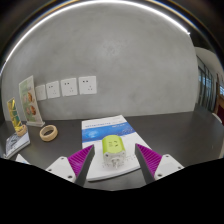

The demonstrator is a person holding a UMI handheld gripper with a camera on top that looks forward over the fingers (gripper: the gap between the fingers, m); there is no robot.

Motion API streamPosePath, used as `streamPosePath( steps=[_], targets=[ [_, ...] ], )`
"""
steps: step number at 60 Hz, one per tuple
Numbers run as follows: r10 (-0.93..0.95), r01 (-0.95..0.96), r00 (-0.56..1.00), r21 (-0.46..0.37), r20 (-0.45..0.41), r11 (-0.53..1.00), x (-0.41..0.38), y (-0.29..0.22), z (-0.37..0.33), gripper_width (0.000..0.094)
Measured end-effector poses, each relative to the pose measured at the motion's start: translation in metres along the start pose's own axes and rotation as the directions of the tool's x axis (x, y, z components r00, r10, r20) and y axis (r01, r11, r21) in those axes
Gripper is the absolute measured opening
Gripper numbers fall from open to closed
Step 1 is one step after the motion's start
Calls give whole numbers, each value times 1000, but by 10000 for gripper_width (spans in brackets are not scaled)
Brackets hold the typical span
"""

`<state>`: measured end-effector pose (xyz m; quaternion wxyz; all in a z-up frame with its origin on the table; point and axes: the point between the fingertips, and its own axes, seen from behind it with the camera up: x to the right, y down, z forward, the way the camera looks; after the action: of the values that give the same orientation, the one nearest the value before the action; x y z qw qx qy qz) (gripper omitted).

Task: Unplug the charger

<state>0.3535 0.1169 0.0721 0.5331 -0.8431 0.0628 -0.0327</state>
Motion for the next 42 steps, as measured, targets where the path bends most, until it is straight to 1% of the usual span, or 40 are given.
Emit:
streamPosePath(
  steps=[6, 9, 15, 24, 31, 42],
  targets=[
    [-10, 11, 999, 23, -44, 1000, -14, 3, -42, 834],
    [-11, 13, 999, 29, -50, 1000, -28, 7, -65, 834],
    [-10, 12, 998, 30, -54, 999, -65, 32, -110, 836],
    [3, 2, 996, 55, -92, 998, -115, 64, -171, 841],
    [-5, 8, 996, 33, -89, 999, -147, 85, -208, 841],
    [-75, 82, 991, 60, -112, 995, -159, 92, -251, 841]
  ],
)
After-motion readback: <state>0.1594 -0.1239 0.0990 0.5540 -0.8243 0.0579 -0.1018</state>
